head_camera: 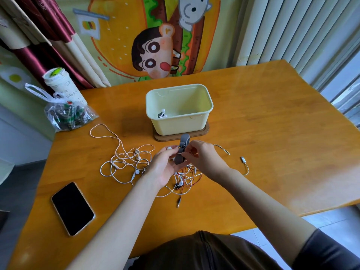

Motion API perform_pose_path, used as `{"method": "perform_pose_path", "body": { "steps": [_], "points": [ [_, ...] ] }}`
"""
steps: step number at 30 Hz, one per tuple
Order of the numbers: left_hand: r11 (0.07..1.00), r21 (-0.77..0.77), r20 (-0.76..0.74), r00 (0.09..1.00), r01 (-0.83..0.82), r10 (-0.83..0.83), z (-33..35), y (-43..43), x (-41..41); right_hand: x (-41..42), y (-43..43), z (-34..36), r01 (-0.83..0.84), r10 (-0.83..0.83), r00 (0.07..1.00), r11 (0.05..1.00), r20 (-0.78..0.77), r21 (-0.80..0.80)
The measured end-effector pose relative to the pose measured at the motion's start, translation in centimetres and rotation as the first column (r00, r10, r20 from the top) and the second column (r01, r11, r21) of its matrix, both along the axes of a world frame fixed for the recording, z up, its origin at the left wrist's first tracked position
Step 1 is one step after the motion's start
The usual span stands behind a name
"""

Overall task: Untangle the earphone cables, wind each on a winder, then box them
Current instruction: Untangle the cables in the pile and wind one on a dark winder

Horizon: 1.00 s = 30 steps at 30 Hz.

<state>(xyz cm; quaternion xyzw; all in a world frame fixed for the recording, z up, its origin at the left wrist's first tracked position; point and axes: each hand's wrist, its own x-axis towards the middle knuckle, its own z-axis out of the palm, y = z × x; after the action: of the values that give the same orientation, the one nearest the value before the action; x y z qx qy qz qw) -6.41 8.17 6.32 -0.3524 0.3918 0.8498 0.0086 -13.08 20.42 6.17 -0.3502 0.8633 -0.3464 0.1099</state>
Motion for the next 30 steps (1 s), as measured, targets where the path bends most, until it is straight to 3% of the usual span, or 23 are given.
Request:
{"method": "perform_pose_path", "body": {
  "steps": [11, 17, 25, 30],
  "points": [
    [0.997, -0.073, -0.076, 0.997, 0.013, -0.018, -0.08, 0.05, 0.14, 0.02, 0.12, 0.21, 0.126, -0.117, 0.990, 0.984, 0.081, -0.129],
    [0.990, -0.106, -0.045, 0.995, -0.098, 0.094, -0.25, -0.13, -0.28, 0.56, -0.17, 0.31, 0.156, -0.133, 0.981, 0.974, 0.144, -0.165],
    [0.996, -0.062, -0.129, 0.990, -0.066, 0.057, -0.64, 0.20, -0.17, 0.61, -0.09, 0.32, 0.163, -0.132, 0.980, 0.962, 0.147, -0.218],
    [0.989, 0.067, -0.125, 0.982, -0.134, 0.142, -0.67, -0.02, -0.23, 0.42, 0.15, 0.29, 0.196, -0.163, 0.972, 0.961, 0.172, -0.194]
  ]
}}
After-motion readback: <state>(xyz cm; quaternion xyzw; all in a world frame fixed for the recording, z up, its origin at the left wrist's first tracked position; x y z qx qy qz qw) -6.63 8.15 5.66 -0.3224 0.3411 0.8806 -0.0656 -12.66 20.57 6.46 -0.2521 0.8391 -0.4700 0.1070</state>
